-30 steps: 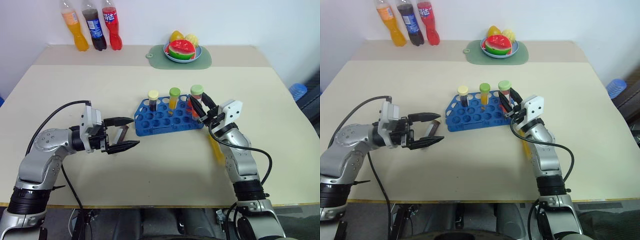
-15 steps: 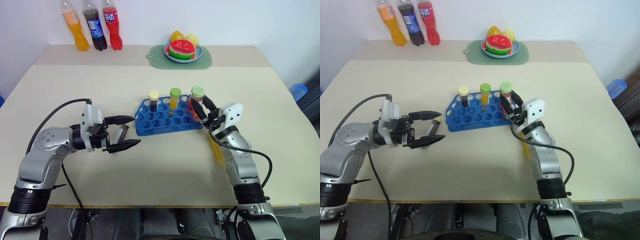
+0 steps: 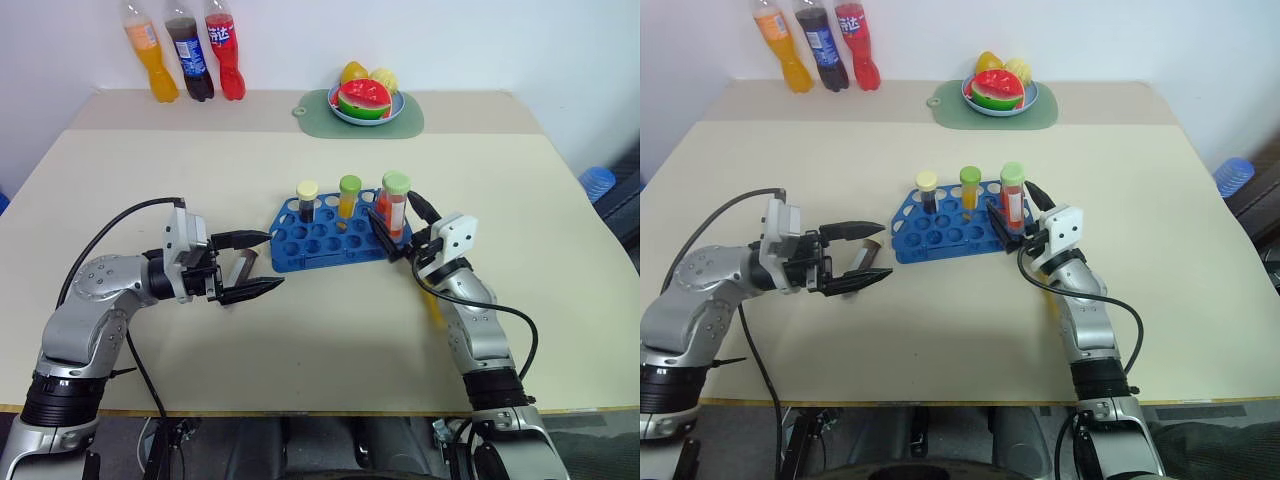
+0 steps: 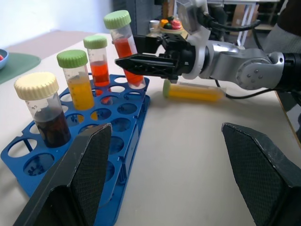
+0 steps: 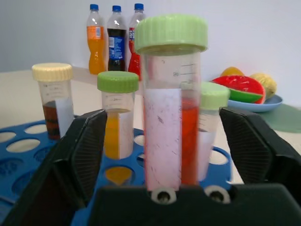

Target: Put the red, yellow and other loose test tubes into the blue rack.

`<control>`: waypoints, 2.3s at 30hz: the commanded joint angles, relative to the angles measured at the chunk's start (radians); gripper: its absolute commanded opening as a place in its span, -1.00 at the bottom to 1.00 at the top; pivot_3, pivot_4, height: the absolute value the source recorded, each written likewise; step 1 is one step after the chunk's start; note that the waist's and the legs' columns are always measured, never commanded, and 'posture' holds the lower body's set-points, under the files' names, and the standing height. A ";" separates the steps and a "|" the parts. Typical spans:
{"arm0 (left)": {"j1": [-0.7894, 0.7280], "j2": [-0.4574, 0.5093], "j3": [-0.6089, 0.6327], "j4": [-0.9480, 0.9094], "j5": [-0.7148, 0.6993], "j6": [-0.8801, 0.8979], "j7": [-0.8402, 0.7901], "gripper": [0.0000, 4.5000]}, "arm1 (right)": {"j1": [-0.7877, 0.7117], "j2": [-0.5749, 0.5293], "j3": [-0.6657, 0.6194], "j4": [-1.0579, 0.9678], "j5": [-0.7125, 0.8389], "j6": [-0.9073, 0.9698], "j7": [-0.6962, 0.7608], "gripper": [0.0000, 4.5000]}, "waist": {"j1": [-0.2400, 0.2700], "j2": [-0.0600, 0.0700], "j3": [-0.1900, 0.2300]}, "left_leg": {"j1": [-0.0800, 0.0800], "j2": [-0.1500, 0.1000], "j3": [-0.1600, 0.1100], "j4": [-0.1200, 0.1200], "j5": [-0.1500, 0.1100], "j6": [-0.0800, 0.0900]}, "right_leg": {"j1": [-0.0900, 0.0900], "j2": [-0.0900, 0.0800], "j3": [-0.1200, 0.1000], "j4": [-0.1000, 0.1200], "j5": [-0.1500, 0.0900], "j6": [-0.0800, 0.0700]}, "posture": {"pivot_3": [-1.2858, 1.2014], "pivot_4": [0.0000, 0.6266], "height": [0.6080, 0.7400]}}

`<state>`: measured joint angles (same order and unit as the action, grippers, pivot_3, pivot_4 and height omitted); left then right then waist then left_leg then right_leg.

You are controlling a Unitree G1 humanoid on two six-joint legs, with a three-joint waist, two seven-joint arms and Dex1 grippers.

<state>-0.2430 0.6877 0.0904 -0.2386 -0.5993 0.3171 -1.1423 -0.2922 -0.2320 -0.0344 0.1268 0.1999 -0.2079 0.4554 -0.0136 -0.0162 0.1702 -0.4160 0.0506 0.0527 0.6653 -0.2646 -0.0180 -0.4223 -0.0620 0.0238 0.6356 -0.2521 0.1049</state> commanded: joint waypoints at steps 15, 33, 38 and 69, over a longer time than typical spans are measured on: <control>-0.017 -0.048 -0.029 -0.003 0.010 -0.036 -0.003 0.71 | -0.038 -0.149 -0.027 -0.228 0.125 0.351 0.105 0.92 | 0.000 0.000 0.000 | 0.000 0.000 0.000 0.000 0.000 0.000 | 0.000 0.000 0.000 0.000 0.000 0.000 | 0.03 -0.52 1.00; 0.035 -0.043 -0.015 -0.048 0.001 -0.036 0.034 0.71 | -0.067 -0.145 -0.031 -0.210 0.104 0.364 0.130 -0.09 | 0.000 0.000 0.000 | 0.000 0.000 0.000 0.000 0.000 0.000 | 0.000 0.000 0.000 0.000 0.000 0.000 | 0.03 -0.52 1.00; 0.036 -0.046 -0.021 -0.052 0.001 -0.034 0.038 0.71 | -0.046 -0.144 -0.039 -0.219 0.105 0.358 0.122 -0.09 | 0.000 0.000 0.000 | 0.000 0.000 0.000 0.000 0.000 0.000 | 0.000 0.000 0.000 0.000 0.000 0.000 | 0.03 -0.52 1.00; 0.043 -0.057 -0.025 -0.060 -0.003 -0.030 0.049 0.71 | -0.013 -0.139 -0.069 -0.227 0.099 0.316 0.089 -0.62 | 0.002 0.000 0.000 | 0.000 0.000 0.000 0.000 0.000 0.000 | 0.000 0.000 0.000 0.000 0.000 0.000 | 0.03 -0.52 1.00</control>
<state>-0.2005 0.6289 0.0537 -0.2590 -0.5918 0.2964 -1.0962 -0.3149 -0.3719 -0.0585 -0.0564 0.2965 0.1437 0.5641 -0.0120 -0.0162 0.1702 -0.4159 0.0504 0.0527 0.6652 -0.2647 -0.0180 -0.4224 -0.0619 0.0239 0.6355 -0.2521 0.1049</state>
